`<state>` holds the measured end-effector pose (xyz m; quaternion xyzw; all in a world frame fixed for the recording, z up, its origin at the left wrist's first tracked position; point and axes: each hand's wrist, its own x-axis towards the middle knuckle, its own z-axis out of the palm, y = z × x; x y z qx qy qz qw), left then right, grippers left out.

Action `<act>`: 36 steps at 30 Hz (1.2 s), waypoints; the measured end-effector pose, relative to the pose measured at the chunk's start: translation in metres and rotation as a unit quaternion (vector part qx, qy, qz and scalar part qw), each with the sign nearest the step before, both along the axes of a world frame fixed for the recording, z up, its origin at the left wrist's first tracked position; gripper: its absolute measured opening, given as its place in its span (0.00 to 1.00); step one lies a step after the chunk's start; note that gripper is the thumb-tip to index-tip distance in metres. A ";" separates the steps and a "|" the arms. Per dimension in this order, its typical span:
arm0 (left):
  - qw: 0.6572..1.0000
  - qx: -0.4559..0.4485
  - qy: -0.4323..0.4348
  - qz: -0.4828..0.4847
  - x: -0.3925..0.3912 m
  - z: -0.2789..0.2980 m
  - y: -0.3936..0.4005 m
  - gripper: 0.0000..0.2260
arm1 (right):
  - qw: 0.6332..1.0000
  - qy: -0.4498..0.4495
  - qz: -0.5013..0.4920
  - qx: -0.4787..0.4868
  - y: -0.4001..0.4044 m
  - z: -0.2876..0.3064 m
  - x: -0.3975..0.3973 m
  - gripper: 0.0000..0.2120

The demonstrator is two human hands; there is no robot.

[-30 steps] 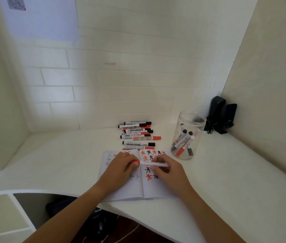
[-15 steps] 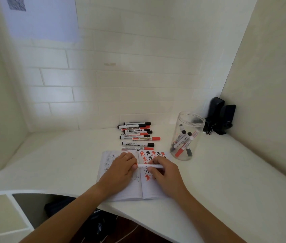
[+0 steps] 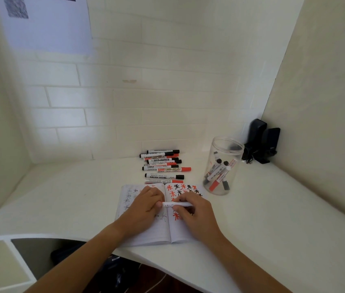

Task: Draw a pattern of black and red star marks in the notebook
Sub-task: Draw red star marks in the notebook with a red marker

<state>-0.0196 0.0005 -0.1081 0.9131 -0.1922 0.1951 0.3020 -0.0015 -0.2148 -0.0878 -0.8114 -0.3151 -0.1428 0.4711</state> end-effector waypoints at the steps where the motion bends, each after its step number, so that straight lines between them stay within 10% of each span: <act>1: 1.000 -0.006 0.001 -0.005 0.000 0.001 0.000 0.25 | 1.000 -0.005 0.001 0.000 0.000 0.000 0.000 0.02; 21: 0.999 0.012 0.025 0.044 -0.004 0.005 -0.004 0.21 | 1.000 0.017 -0.013 -0.008 -0.001 -0.001 0.005 0.05; 27: 0.985 0.076 0.121 0.092 -0.009 0.007 -0.012 0.27 | 0.971 0.100 -0.046 0.213 -0.010 0.055 0.002 0.10; 36: 0.964 0.199 0.151 0.096 -0.009 0.007 -0.012 0.25 | 0.929 -0.149 -0.222 0.254 -0.050 0.159 0.057 0.03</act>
